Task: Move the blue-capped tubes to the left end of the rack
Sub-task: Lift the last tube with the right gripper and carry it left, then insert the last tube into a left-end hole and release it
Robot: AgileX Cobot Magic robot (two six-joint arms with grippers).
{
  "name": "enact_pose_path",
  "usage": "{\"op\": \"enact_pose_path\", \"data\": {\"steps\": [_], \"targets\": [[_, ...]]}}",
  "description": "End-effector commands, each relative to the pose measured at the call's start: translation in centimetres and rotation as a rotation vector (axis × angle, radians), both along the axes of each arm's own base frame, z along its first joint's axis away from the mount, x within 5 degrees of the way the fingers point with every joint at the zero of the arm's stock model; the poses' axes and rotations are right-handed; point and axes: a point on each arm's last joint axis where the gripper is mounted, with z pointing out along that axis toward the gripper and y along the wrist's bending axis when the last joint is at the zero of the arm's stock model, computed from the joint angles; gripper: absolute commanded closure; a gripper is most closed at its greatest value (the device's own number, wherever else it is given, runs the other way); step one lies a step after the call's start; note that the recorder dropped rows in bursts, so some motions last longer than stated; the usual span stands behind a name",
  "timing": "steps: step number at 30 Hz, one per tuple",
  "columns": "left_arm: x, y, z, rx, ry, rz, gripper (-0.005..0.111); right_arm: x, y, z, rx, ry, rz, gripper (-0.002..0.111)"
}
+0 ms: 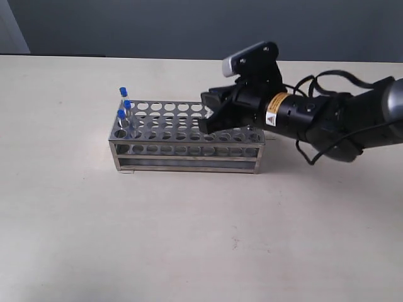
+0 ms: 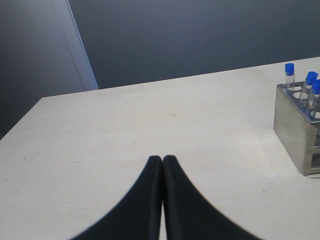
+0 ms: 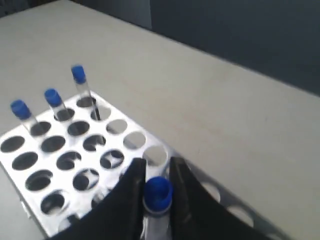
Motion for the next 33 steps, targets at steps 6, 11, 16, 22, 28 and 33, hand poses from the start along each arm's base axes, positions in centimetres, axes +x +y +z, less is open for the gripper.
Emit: {"op": "enact_pose_path", "data": {"steps": [6,11,16,22,28,33], "targets": [[0.0,-0.1,0.2,-0.006,-0.011,-0.009,0.106,1.2,2.4,8.9,0.128,-0.160,0.157,0.109],[0.0,-0.1,0.2,-0.006,-0.011,-0.009,0.106,1.6,3.7,9.9,0.125,-0.126,0.247,0.109],[0.0,-0.1,0.2,-0.006,-0.011,-0.009,0.106,0.3,7.2,8.7,0.082,-0.098,0.380,0.109],[0.0,-0.1,0.2,-0.006,-0.011,-0.009,0.106,-1.3,11.7,6.3,0.014,-0.076,0.447,0.109],[0.0,-0.1,0.2,-0.006,-0.011,-0.009,0.106,-0.5,12.7,4.5,0.002,-0.052,0.446,0.109],[0.0,-0.1,0.2,-0.006,-0.011,-0.009,0.106,0.1,13.4,4.0,0.001,-0.054,0.443,0.109]]}}
